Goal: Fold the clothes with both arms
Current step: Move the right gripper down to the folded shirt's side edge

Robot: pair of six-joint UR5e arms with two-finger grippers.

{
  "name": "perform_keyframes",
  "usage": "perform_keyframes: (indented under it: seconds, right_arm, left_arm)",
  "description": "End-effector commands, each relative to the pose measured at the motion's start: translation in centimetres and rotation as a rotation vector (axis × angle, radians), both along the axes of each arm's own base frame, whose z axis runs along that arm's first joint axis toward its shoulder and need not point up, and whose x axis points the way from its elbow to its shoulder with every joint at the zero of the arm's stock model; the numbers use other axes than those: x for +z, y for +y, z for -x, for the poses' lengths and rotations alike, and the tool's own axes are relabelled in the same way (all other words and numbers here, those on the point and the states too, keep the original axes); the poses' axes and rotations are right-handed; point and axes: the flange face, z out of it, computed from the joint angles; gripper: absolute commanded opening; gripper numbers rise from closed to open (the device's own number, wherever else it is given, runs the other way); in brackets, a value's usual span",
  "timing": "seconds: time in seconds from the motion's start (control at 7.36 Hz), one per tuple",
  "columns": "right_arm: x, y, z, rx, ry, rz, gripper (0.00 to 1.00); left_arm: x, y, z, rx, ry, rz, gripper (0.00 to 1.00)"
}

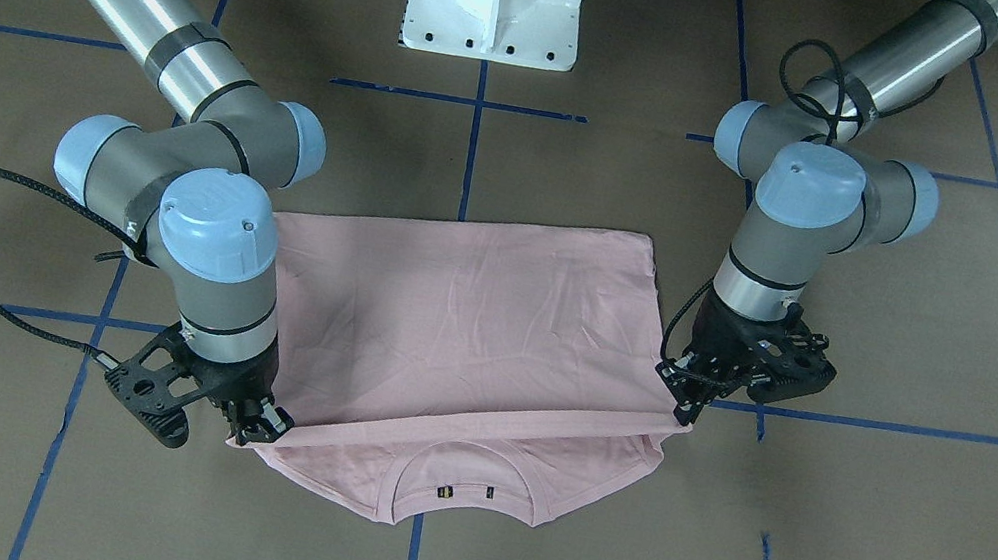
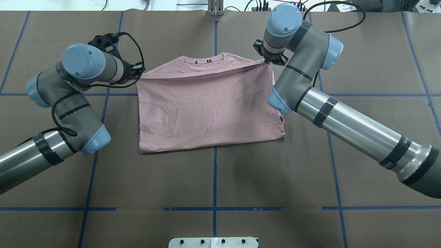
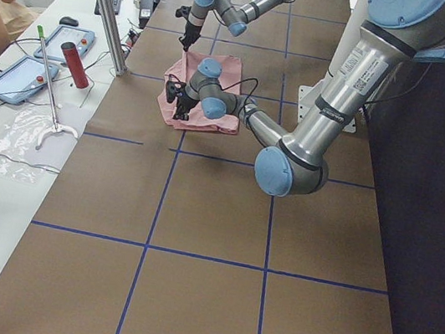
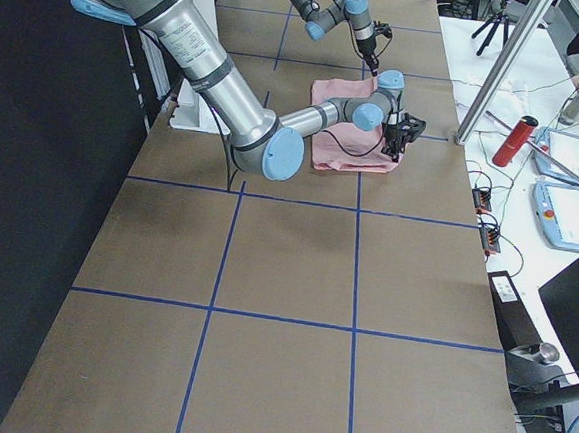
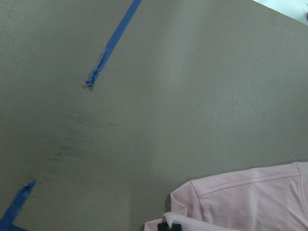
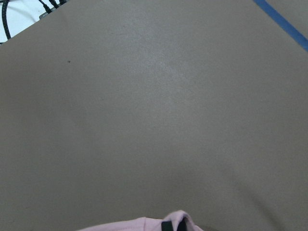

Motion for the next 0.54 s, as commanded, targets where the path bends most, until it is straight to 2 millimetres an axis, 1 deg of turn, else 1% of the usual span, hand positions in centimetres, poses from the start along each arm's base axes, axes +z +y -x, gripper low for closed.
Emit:
perform_keyframes:
  seconds: [0.0, 0.14, 0.27, 0.41]
  right_arm:
    - [0.87, -0.42, 0.46, -0.001, -0.016, -0.022, 0.42]
    - [0.59, -0.72, 0.75, -0.001, -0.014, -0.020, 0.48]
    - [0.61, -0.85, 0.70, 0.000, -0.013, -0.019, 0.62]
    - [0.15, -0.80, 0.67, 0.001, -0.021, -0.023, 0.62]
  left_arm:
    - [0.05, -0.10, 0.05, -0.002, 0.011, -0.011, 0.21]
    - [-0.08, 0.09, 0.25, -0.002, 0.041, -0.039, 0.24]
    - [0.22, 0.06, 0.22, -0.002, 0.039, -0.037, 0.28]
    - [0.33, 0.03, 0.19, -0.002, 0.039, -0.037, 0.29]
